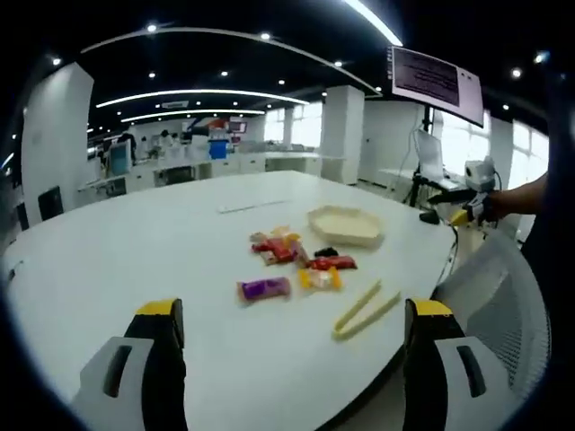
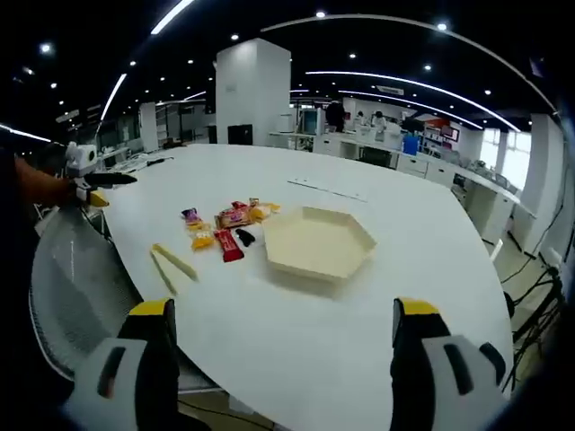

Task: Place the target food into the container with the food tongs after gripping and lifting it, then release it inside without dropping or visibly crushing the food.

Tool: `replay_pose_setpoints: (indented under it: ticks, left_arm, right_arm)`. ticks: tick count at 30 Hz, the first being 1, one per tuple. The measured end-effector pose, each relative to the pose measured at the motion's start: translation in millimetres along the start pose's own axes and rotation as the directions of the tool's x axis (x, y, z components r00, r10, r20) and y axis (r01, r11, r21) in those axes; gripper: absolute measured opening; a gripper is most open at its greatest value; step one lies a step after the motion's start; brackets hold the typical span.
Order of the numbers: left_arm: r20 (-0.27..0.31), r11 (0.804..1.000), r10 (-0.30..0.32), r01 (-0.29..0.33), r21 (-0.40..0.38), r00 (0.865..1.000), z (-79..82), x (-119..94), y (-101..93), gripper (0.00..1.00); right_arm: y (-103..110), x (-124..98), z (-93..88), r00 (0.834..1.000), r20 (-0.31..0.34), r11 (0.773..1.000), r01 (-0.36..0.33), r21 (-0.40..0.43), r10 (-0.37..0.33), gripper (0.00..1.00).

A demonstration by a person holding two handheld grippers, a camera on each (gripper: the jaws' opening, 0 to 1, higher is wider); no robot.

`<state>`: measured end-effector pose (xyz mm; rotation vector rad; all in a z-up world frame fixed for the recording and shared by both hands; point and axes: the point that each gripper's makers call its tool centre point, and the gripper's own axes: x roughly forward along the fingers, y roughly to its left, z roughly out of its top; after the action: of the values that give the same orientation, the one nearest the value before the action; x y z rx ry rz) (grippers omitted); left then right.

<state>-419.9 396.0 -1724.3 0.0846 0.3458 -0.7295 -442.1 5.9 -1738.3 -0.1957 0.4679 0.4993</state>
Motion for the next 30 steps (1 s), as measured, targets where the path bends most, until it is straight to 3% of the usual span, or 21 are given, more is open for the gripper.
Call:
replay_pose_setpoints:
  ticks: [3,9,13,21,27,30]
  left_arm:
    - [-0.013,0.999,0.027,-0.027,0.044,1.0,-7.8,4.5,4.0,0.99]
    - [-0.036,0.998,0.004,-0.002,0.06,0.999,-15.9,10.0,8.0,0.99]
    - [-0.036,0.995,-0.006,0.01,0.099,0.999,-11.9,11.5,4.0,0.98]
    - [-0.014,1.0,-0.018,0.019,0.021,1.0,9.6,5.6,6.8,0.99]
    - [-0.03,0.998,-0.043,0.044,0.033,0.999,-0.7,11.9,0.9,0.99]
    - [-0.033,0.999,-0.029,0.03,0.042,0.999,-3.6,16.1,2.5,0.99]
  right_arm:
    - [-3.0,0.7,1.3,1.0,0.001,1.0,-0.001,0.004,0.0,1.0]
    - [-0.1,5.1,2.7,1.0,-0.007,1.0,-0.02,-0.005,0.02,1.0]
    - [3.0,7.8,5.8,1.0,-0.003,0.999,-0.03,-0.014,0.03,1.0]
    - [-2.3,4.0,9.2,1.0,0.002,1.0,-0.017,-0.011,0.017,0.98]
    - [-2.5,3.6,8.0,1.0,-0.008,1.0,-0.016,-0.024,0.016,0.99]
    - [-4.2,4.8,14.0,1.0,0.018,1.0,0.01,0.02,-0.01,0.99]
